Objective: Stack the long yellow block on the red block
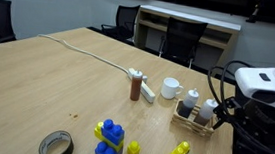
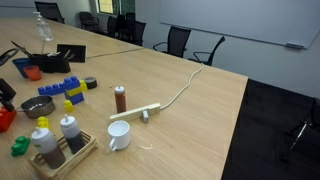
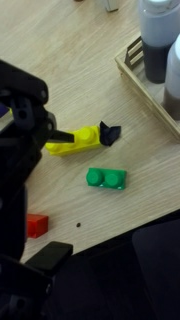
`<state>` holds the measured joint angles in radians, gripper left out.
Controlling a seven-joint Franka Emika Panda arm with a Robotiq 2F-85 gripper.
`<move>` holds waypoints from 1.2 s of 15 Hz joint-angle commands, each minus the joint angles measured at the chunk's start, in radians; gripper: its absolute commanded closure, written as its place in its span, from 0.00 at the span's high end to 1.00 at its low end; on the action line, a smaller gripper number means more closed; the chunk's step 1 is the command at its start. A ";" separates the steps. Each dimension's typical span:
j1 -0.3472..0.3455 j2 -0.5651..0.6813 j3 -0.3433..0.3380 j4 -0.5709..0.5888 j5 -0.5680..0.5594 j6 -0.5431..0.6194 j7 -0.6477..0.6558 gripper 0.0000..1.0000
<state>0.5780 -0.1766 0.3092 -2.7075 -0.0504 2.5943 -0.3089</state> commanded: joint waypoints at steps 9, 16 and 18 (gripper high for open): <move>-0.096 0.328 0.060 0.173 -0.116 0.139 -0.107 1.00; -0.171 0.486 0.067 0.306 -0.169 0.101 -0.172 1.00; -0.184 0.520 0.066 0.334 -0.187 0.099 -0.170 1.00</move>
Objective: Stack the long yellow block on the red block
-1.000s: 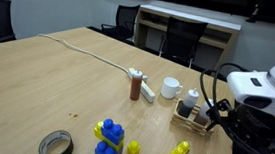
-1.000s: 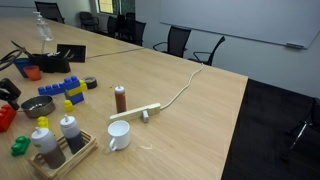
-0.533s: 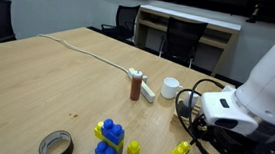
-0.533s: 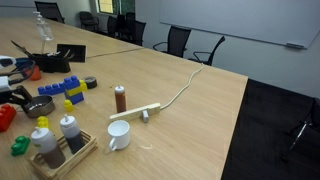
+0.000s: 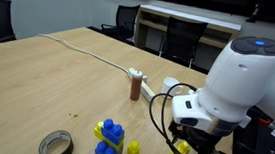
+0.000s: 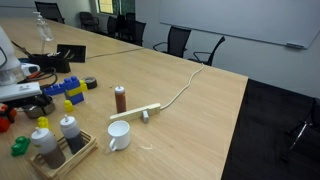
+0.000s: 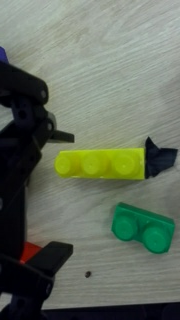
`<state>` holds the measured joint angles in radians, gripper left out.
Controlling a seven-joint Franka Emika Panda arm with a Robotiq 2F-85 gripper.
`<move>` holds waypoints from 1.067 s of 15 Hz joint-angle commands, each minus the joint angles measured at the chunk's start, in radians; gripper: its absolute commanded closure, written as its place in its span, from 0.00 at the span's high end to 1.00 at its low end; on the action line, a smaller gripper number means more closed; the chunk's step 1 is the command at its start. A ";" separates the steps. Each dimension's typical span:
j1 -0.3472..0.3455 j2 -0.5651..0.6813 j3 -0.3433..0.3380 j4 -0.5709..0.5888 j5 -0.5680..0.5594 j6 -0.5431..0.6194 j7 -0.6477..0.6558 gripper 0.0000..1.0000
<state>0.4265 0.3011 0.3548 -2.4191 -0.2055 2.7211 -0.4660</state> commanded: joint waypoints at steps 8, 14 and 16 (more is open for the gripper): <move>-0.028 0.113 0.001 0.078 -0.086 -0.011 0.025 0.73; 0.005 0.113 -0.053 0.086 -0.206 -0.003 0.092 0.39; 0.012 0.116 -0.067 0.092 -0.247 -0.005 0.110 0.26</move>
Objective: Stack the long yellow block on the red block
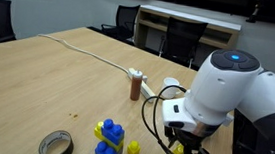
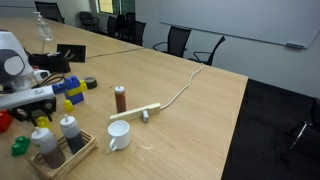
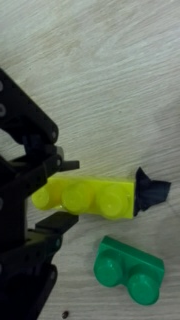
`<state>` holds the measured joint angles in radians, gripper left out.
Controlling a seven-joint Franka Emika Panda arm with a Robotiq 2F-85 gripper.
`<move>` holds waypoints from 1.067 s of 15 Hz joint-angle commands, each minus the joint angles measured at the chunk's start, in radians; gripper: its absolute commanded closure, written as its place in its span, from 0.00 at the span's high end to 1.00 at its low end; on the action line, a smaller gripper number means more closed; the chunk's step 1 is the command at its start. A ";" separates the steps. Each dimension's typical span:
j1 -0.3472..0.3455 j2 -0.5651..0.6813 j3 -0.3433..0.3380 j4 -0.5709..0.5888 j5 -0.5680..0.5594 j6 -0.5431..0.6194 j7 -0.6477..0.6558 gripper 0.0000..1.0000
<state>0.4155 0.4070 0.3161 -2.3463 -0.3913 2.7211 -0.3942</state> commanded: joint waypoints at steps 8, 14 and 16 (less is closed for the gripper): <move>0.018 -0.003 -0.019 0.011 -0.082 -0.022 0.067 0.07; 0.027 -0.125 0.030 0.001 -0.013 -0.202 0.150 0.07; 0.031 -0.167 0.056 0.010 0.014 -0.267 0.165 0.07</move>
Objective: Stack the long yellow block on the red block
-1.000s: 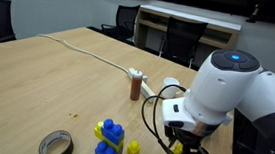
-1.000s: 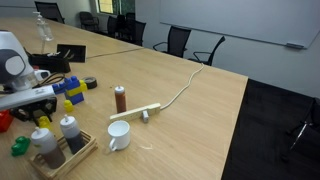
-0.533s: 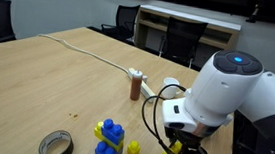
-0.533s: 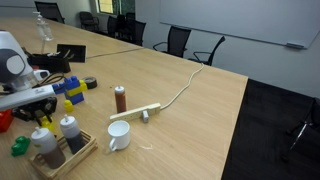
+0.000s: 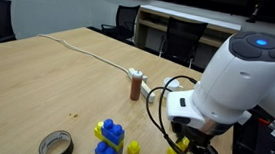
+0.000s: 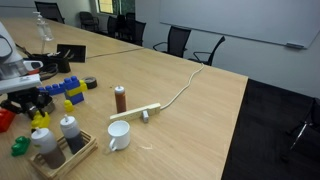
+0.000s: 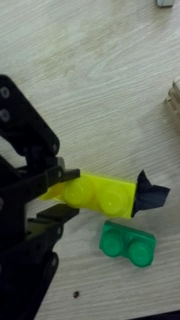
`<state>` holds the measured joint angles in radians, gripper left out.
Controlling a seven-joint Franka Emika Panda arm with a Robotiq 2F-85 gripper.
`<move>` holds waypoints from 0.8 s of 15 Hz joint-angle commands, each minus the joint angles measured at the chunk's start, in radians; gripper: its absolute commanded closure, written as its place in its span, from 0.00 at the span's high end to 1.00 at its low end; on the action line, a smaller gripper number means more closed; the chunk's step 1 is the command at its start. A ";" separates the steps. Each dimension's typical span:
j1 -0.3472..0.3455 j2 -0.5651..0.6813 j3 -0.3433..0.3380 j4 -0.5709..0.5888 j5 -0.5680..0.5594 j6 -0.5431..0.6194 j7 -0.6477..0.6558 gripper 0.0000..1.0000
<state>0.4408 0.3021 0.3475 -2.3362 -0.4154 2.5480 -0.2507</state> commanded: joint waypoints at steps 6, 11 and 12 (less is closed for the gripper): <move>0.020 -0.137 0.097 0.004 0.152 -0.091 0.038 0.07; 0.040 -0.127 0.171 0.030 0.334 -0.098 0.018 0.07; 0.047 -0.123 0.180 0.037 0.360 -0.100 0.027 0.07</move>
<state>0.4864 0.1741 0.5024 -2.3200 -0.1379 2.4674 -0.2180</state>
